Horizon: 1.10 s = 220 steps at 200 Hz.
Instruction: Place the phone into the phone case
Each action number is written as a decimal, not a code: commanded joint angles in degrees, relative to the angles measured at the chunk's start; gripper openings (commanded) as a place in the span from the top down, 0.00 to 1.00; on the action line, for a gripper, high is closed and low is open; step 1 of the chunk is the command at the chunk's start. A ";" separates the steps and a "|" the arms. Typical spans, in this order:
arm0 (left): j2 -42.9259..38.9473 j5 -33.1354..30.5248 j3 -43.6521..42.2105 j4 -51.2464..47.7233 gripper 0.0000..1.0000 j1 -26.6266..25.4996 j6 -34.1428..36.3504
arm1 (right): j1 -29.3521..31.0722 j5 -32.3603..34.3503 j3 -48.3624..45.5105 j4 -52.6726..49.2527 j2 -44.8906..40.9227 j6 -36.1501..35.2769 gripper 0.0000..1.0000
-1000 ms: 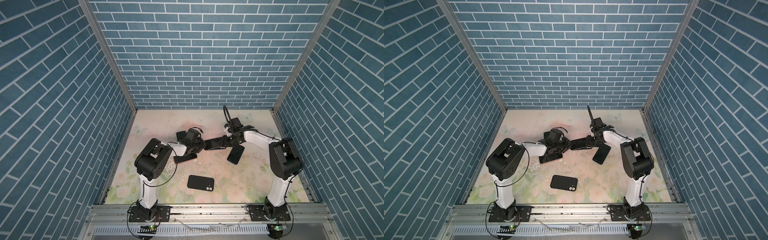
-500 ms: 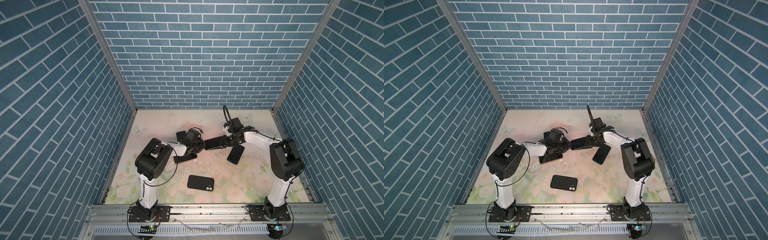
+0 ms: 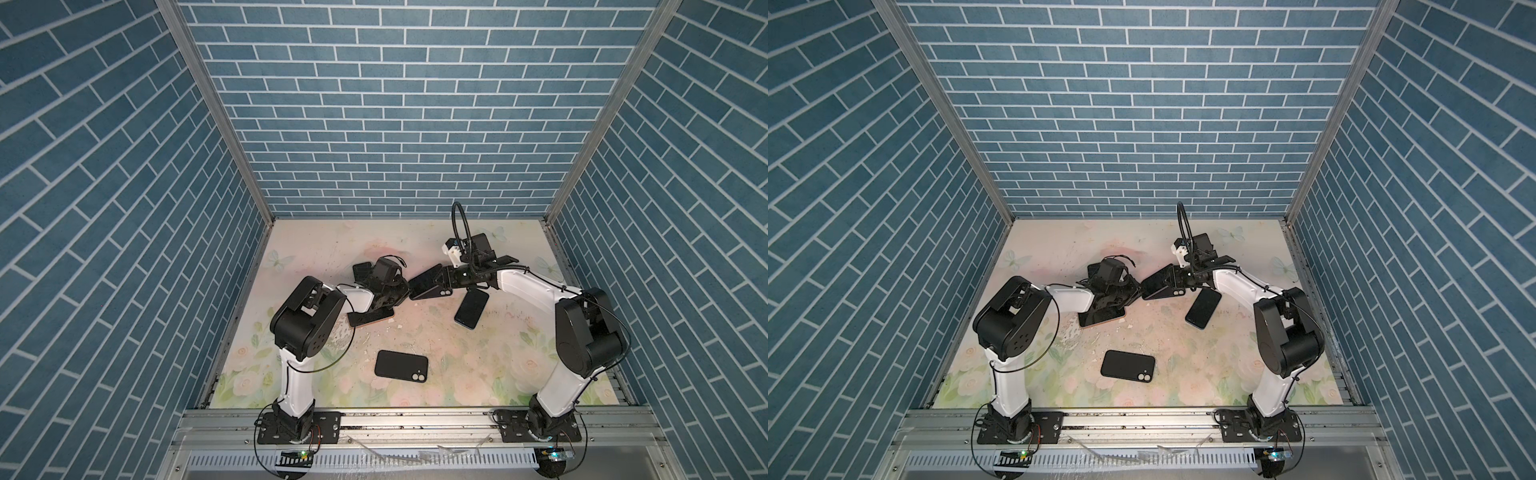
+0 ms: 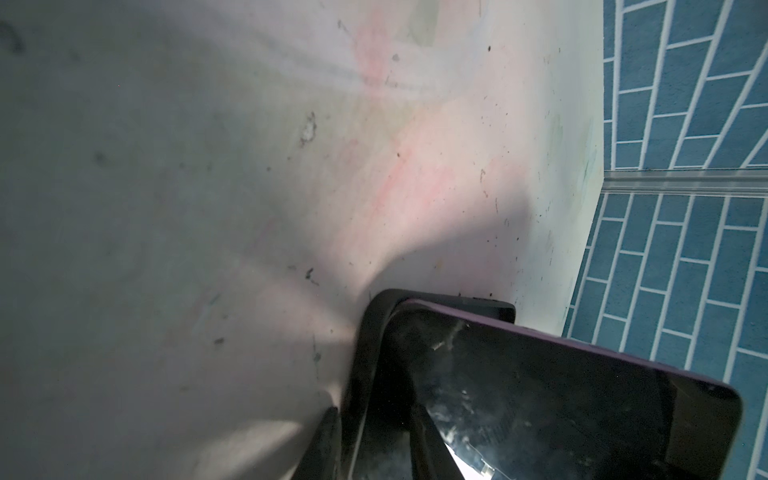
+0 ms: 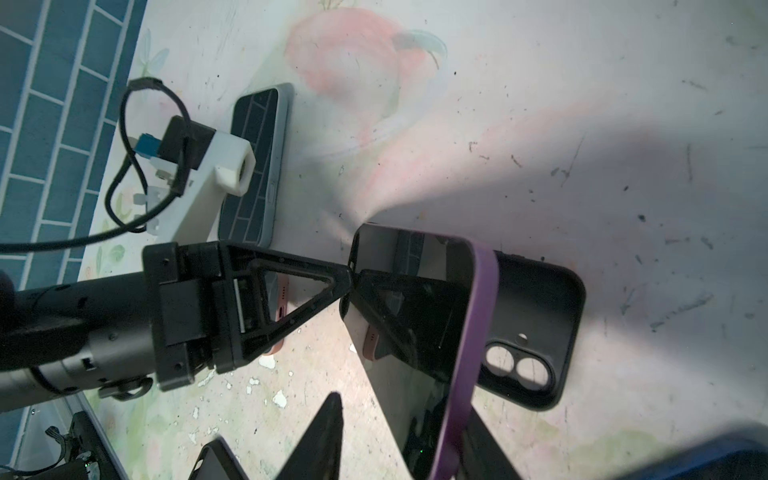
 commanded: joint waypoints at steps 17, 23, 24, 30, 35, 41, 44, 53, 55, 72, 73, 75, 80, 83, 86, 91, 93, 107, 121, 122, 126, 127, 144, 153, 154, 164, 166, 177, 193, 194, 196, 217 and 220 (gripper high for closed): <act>1.05 0.03 -0.92 -2.91 0.68 -0.31 0.42 | 0.22 1.02 0.68 -1.50 1.19 -1.62 0.61; 1.19 0.01 -0.80 -2.92 0.68 -0.28 0.42 | 0.22 1.82 0.86 -2.24 1.42 -1.55 0.62; 1.19 0.01 -0.80 -2.96 0.68 -0.32 0.42 | 0.22 1.90 0.87 -2.35 1.44 -1.52 0.62; 1.28 0.10 -0.66 -2.95 0.68 -0.32 0.42 | 0.17 2.17 0.88 -2.68 1.67 -1.49 0.62; 1.33 0.11 -0.62 -2.94 0.68 -0.37 0.42 | 0.13 2.40 0.96 -2.96 1.92 -1.49 0.62; 1.45 0.06 -0.62 -2.90 0.68 -0.33 0.42 | 0.11 2.92 1.20 -3.41 2.28 -1.34 0.63; 1.51 0.10 -0.55 -2.90 0.68 -0.32 0.42 | 0.13 3.20 1.35 -3.81 2.52 -1.24 0.63; 1.70 0.19 -0.36 -2.97 0.68 -0.36 0.42 | 0.13 3.92 1.86 -4.68 3.18 -0.90 0.63; 1.72 0.19 -0.36 -2.92 0.68 -0.36 0.42 | 0.09 4.08 1.96 -4.83 3.36 -0.81 0.63; 1.98 0.25 -0.18 -2.88 0.68 -0.38 0.42 | -0.04 5.07 3.36 -7.36 5.30 -0.52 0.61; 1.99 0.22 -0.18 -2.89 0.68 -0.32 0.42 | -0.04 5.15 3.48 -7.51 5.45 -0.52 0.61; 1.99 0.20 -0.20 -2.85 0.68 -0.35 0.42 | -0.04 5.31 3.73 -7.84 5.73 -0.52 0.61; 1.99 0.17 -0.18 -2.89 0.68 -0.33 0.42 | -0.04 5.71 4.24 -8.75 6.44 -0.52 0.60; 1.99 0.18 -0.17 -2.87 0.68 -0.32 0.42 | -0.04 5.93 4.50 -9.25 6.85 -0.52 0.59; 1.99 0.19 -0.20 -2.84 0.68 -0.31 0.42 | -0.04 6.12 4.72 -9.58 7.18 -0.52 0.59; 1.99 0.19 -0.13 -2.84 0.68 -0.36 0.42 | -0.04 6.38 5.09 -10.21 7.77 -0.52 0.58; 1.99 0.11 -0.10 -2.86 0.68 -0.33 0.44 | -0.04 6.50 5.27 -10.38 8.00 -0.52 0.58; 2.09 0.18 -0.03 -2.93 0.68 -0.34 0.51 | -0.04 7.02 5.71 -10.91 8.73 -0.52 0.55; 2.16 0.12 0.00 -2.97 0.68 -0.28 0.51 | 0.00 7.54 5.70 -10.82 8.80 -0.52 0.53; 2.12 0.11 0.00 -2.98 0.68 -0.32 0.51 | -0.02 7.57 5.71 -10.82 8.78 -0.52 0.52; 2.15 0.07 0.00 -2.87 0.68 -0.28 0.51 | -0.02 7.89 5.70 -10.82 8.80 -0.52 0.51; 2.16 0.09 0.00 -2.88 0.68 -0.32 0.51 | -0.03 7.92 5.71 -10.87 8.78 -0.52 0.51; 2.00 -0.05 0.00 -2.90 0.65 -0.32 0.75 | -0.04 9.44 6.26 -11.43 8.84 -0.73 0.46; 1.75 -0.40 0.07 -3.28 0.63 -0.34 1.22 | -0.04 10.22 6.78 -12.06 8.87 -1.02 0.43; 1.70 -0.45 0.08 -3.36 0.62 -0.30 1.30 | -0.04 10.32 6.86 -12.10 8.86 -1.08 0.42; 1.24 -0.98 0.41 -4.32 0.60 -0.28 2.09 | -0.05 11.01 7.40 -12.55 8.78 -1.43 0.39; 1.10 -1.11 0.47 -4.55 0.60 -0.27 2.26 | -0.05 11.13 7.45 -12.59 8.74 -1.52 0.38; 0.41 -1.98 0.76 -5.90 0.58 -0.27 3.27 | -0.04 11.67 7.89 -12.84 8.29 -1.96 0.35; -0.65 -3.18 1.27 -7.72 0.56 -0.19 4.85 | -0.04 12.76 8.39 -12.91 7.40 -2.72 0.32; -0.69 -3.30 1.29 -7.86 0.56 -0.23 4.88 | -0.04 12.86 8.41 -12.92 7.38 -2.76 0.32; -0.72 -3.43 1.38 -8.12 0.56 -0.19 4.89 | -0.04 13.00 8.48 -12.93 7.23 -2.90 0.32; -2.19 -5.10 2.23 -10.65 0.56 -0.01 8.40 | -0.13 15.44 9.01 -13.18 6.00 -4.04 0.30; -2.34 -5.29 2.27 -11.01 0.56 -0.02 8.73 | -0.13 15.71 9.05 -13.12 5.89 -4.17 0.30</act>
